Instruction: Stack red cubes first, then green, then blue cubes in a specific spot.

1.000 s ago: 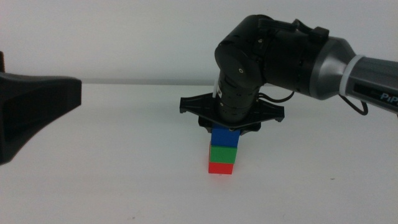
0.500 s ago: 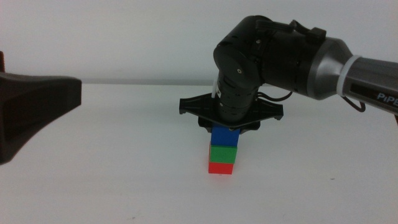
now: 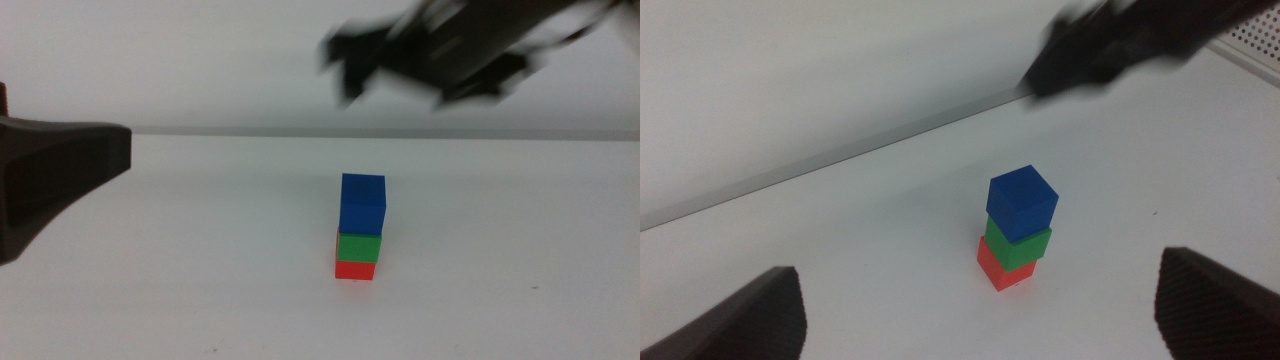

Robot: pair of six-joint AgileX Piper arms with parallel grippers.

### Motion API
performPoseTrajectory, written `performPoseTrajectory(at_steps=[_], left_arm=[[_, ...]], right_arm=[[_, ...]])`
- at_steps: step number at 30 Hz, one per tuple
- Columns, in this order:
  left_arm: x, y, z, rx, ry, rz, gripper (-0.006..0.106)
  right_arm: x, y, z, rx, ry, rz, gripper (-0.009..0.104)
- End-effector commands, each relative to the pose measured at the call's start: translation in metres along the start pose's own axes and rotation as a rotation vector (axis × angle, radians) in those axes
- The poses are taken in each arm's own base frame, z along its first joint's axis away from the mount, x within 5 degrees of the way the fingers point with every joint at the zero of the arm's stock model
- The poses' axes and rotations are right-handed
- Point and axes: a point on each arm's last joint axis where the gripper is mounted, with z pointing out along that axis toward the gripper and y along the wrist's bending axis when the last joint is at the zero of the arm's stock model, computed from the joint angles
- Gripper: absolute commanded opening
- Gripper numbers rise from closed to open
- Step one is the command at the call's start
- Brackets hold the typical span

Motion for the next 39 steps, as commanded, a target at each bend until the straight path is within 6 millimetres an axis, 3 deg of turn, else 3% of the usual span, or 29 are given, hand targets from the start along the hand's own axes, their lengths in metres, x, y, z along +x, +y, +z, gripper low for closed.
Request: performPoseTrajectory(at_steps=[1,5,8,11,15,19,22,33,39], left_arm=[[0.000,0.001,0.000,-0.003,-0.013,-0.002,0.094],[0.000,0.001,0.000,-0.003,-0.013,0.000,0.094],[0.000,0.001,0.000,-0.003,-0.013,0.000,0.094],[0.000,0.001,0.000,-0.003,-0.013,0.000,0.094],[0.000,0.001,0.000,-0.003,-0.013,0.000,0.094],[0.000,0.001,0.000,-0.003,-0.013,0.000,0.094],[0.000,0.001,0.000,-0.003,-0.013,0.000,0.094],[0.000,0.001,0.000,-0.008,-0.013,0.002,0.094],[0.016,0.014,0.010,-0.106,-0.145,0.067,0.094]], right_arm=[[0.000,-0.036,-0.059,0.012,-0.096,-0.055,0.086],[0.029,-0.104,-0.123,0.098,-0.243,-0.109,0.086],[0.063,-0.150,-0.148,0.158,-0.358,-0.061,0.086],[0.098,-0.175,-0.160,0.161,-0.532,-0.066,0.086],[0.139,-0.186,-0.166,0.198,-0.711,-0.151,0.086],[0.163,-0.190,-0.147,0.204,-0.714,-0.165,0.086],[0.165,-0.189,-0.139,0.174,-0.707,-0.165,0.086],[0.165,-0.189,-0.139,0.174,-0.705,-0.165,0.086],[0.184,-0.192,-0.117,0.150,-0.769,-0.141,0.086]])
